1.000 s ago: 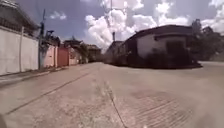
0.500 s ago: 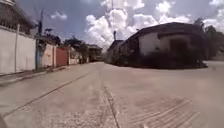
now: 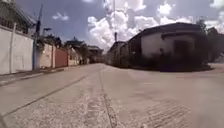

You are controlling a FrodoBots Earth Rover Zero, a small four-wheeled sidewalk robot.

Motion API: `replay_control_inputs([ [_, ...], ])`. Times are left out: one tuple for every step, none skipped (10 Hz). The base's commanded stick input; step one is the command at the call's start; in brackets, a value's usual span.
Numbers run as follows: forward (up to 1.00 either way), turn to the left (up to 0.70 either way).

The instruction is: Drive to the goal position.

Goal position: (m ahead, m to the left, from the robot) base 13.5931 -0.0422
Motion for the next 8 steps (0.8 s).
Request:
replay_control_inputs([
  [0.85, 0.00],
  [0.85, 0.00],
  [0.85, 0.00],
  [0.85, 0.00],
  [0.85, 0.00],
  [0.85, 0.00],
  [0.85, 0.00],
  [0.85, 0.00],
])
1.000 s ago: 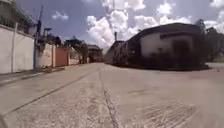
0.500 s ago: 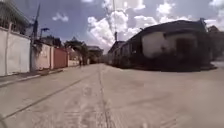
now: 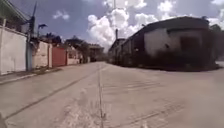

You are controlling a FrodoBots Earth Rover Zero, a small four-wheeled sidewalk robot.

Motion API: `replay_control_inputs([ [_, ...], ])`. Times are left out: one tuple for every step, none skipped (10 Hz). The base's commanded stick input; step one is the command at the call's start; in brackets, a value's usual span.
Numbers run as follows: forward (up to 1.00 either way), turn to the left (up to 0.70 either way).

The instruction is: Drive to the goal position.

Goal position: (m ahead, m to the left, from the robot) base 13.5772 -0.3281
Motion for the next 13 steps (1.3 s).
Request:
replay_control_inputs([
  [0.85, 0.00],
  [0.85, 0.00],
  [0.85, 0.00],
  [0.85, 0.00],
  [0.85, 0.00],
  [0.85, 0.00],
  [0.85, 0.00],
  [0.85, 0.00],
  [0.85, 0.00],
  [0.85, 0.00],
  [0.85, -0.03],
  [0.85, -0.12],
  [0.85, -0.28],
])
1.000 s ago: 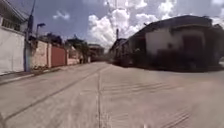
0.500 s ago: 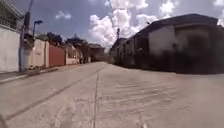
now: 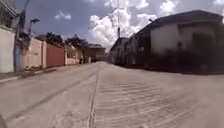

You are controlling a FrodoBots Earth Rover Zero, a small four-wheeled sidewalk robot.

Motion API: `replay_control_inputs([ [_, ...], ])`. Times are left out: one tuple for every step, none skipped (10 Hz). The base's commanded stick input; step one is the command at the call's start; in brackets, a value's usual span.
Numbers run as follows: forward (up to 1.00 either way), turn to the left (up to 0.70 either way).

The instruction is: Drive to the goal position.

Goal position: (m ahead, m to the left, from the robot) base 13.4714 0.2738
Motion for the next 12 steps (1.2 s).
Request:
replay_control_inputs([
  [0.85, -0.24],
  [0.85, -0.05],
  [0.85, -0.02],
  [0.85, 0.00],
  [0.85, 0.00],
  [0.85, 0.00],
  [0.85, 0.00],
  [0.85, 0.00],
  [0.85, 0.00],
  [0.85, 0.00],
  [0.85, 0.00],
  [0.85, 0.00],
])
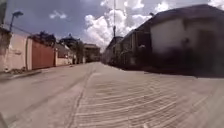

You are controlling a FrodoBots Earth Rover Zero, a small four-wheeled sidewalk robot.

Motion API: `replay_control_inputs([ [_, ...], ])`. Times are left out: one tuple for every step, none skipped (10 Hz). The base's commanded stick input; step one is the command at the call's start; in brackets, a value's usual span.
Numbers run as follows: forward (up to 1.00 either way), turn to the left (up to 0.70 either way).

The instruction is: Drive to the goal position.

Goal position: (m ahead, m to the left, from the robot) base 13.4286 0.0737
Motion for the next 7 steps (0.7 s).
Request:
replay_control_inputs([
  [0.85, 0.00],
  [0.85, 0.00],
  [0.85, 0.00],
  [0.85, 0.00],
  [0.85, 0.00],
  [0.85, 0.00],
  [0.85, 0.00],
])
